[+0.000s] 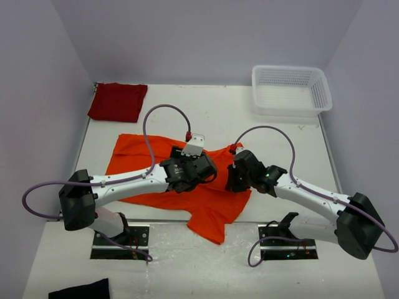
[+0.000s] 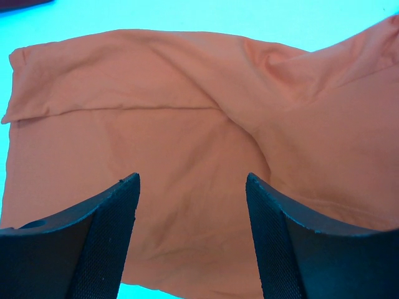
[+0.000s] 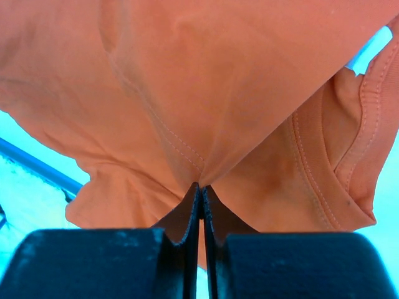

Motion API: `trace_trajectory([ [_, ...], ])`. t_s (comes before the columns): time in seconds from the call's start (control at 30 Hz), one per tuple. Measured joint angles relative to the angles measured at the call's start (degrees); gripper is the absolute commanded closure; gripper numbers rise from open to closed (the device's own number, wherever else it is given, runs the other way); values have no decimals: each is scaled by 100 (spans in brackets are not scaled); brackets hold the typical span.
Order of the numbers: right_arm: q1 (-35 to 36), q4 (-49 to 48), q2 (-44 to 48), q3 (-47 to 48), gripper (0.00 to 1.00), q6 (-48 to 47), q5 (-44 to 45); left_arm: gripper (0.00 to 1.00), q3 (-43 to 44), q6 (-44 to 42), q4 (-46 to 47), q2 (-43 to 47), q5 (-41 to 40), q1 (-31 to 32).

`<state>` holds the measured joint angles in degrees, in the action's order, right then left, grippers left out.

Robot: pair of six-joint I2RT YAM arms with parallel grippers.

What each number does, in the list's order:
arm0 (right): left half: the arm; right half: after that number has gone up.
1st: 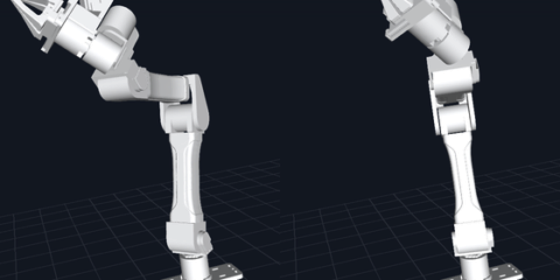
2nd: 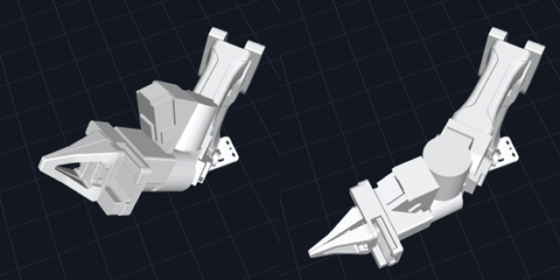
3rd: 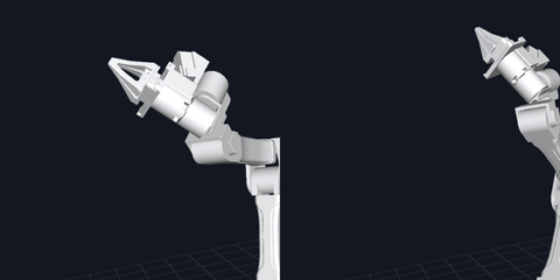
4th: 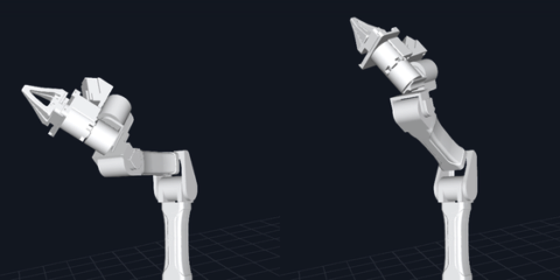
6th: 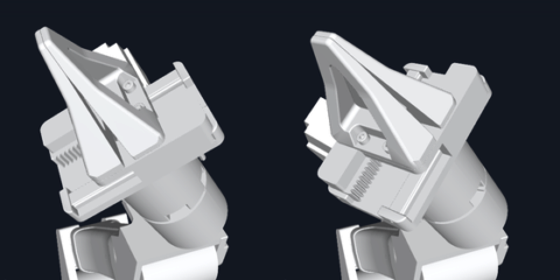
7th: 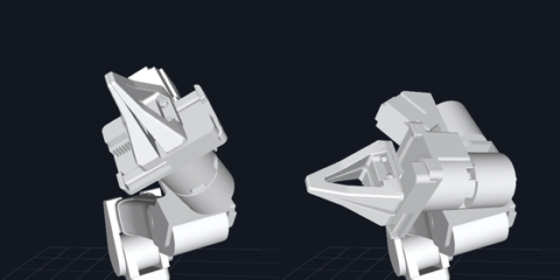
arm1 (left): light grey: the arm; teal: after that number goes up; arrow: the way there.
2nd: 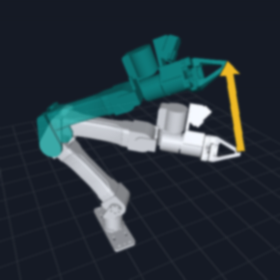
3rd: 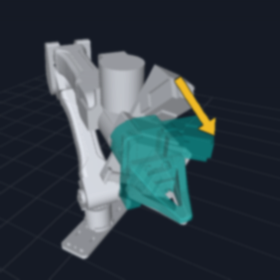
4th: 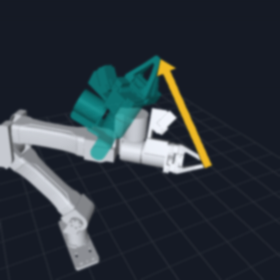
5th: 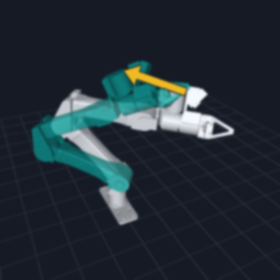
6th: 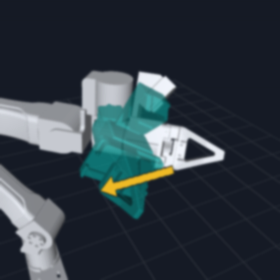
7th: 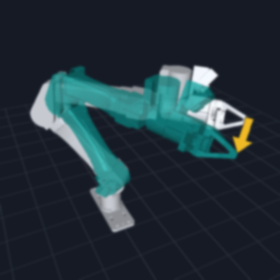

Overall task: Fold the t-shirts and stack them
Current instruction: Fold the flattened tshirt in 1/3 of the way

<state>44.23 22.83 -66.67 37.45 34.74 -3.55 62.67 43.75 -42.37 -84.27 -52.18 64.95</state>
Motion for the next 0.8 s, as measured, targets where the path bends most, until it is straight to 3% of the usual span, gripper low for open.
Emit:
trace_trajectory([
  [0.07,114,17,68,-111,82,107,28,30,0,-24,24,0,4,-20],
  [0.1,181,55,87,-138,67,160,59,30,0,-46,52,0,20,-37],
  [0.13,260,101,103,-144,59,219,127,30,0,-76,83,0,37,-48],
  [0.3,439,511,140,35,37,321,721,30,0,-164,179,-11,125,-151],
  [0.5,-363,955,-769,1375,36,162,1257,30,-2,-297,282,-50,258,-374],
  [0.67,-1392,918,-1762,2214,48,-181,1307,29,-122,-420,472,4,391,-612],
  [0.8,-1779,850,-2597,2511,54,-365,1263,29,-221,-472,535,127,472,-654],
])
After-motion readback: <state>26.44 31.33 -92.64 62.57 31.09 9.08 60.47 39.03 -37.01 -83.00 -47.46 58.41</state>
